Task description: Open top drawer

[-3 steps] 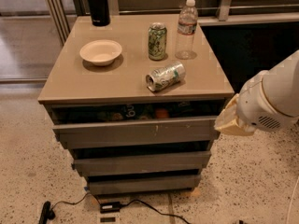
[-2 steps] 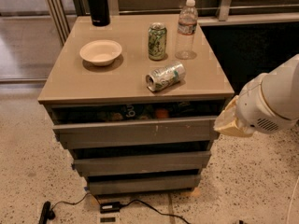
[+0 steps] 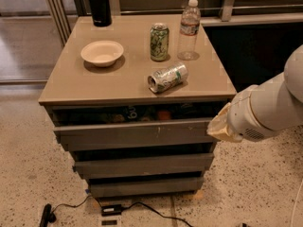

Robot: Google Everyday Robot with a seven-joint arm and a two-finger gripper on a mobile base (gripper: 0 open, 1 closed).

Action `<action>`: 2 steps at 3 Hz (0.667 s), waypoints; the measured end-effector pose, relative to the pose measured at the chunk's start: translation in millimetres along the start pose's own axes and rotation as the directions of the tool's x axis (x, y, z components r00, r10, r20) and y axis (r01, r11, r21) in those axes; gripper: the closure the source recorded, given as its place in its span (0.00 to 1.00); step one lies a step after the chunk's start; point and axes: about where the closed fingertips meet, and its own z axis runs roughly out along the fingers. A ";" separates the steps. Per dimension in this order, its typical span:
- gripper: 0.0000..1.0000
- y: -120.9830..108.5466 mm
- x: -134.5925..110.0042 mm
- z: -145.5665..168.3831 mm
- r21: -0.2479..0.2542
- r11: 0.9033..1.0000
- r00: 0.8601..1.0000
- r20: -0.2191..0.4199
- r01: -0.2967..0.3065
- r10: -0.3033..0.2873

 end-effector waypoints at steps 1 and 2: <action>1.00 -7.0 -7.9 23.9 0.024 1.000 1.000 0.029 0.012 -0.012; 1.00 -10.5 -11.9 36.9 0.037 0.999 0.999 0.041 0.016 -0.017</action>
Offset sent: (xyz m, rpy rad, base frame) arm 0.0381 0.0238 -0.0369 0.0328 -0.0688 0.0097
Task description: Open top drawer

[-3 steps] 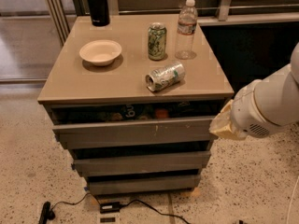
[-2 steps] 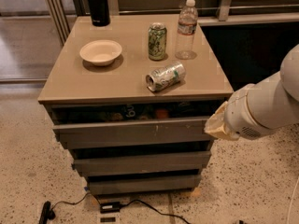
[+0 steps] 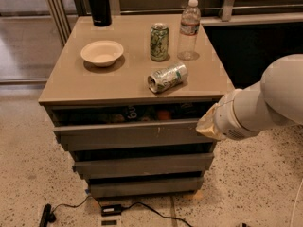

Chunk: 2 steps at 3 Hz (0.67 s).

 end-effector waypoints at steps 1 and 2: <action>1.00 -1.6 -1.8 18.3 0.030 1.000 1.000 0.009 0.000 0.000; 1.00 -4.9 -5.2 68.8 0.127 0.992 0.999 0.031 0.028 -0.033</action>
Offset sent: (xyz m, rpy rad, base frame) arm 0.0348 0.0244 -0.0539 0.0079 -0.1554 -0.0344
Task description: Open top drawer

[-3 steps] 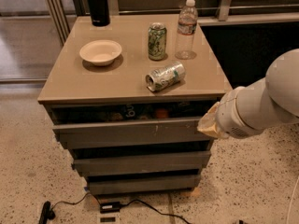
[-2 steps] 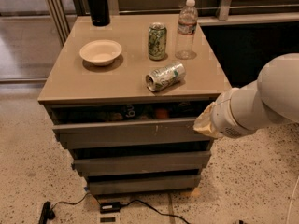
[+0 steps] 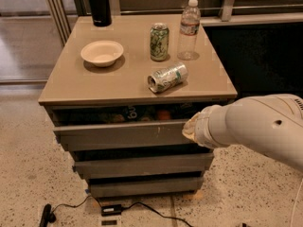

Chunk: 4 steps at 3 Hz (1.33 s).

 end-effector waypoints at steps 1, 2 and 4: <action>1.00 -0.6 1.0 4.6 0.012 1.000 1.000 0.000 -0.002 0.002; 1.00 -1.5 0.2 21.4 0.029 1.000 1.000 0.015 -0.007 0.006; 1.00 -14.1 -6.3 54.5 0.055 0.998 0.999 0.038 0.013 -0.016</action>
Offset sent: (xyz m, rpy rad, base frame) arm 0.0282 0.0129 -0.0351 0.0328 -0.0535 -0.0228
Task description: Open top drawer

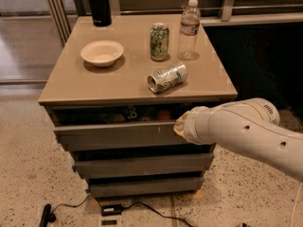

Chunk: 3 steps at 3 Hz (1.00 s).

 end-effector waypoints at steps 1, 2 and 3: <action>1.00 -8.4 -5.3 11.4 -0.011 1.000 1.000 -0.009 0.024 -0.024; 1.00 -15.6 -8.2 24.7 -0.011 0.998 0.998 -0.014 0.056 -0.057; 1.00 -18.0 -9.1 32.0 -0.003 0.997 0.997 -0.011 0.078 -0.078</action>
Offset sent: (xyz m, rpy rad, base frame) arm 0.0400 0.0108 -0.0116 -0.0567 0.0033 0.0470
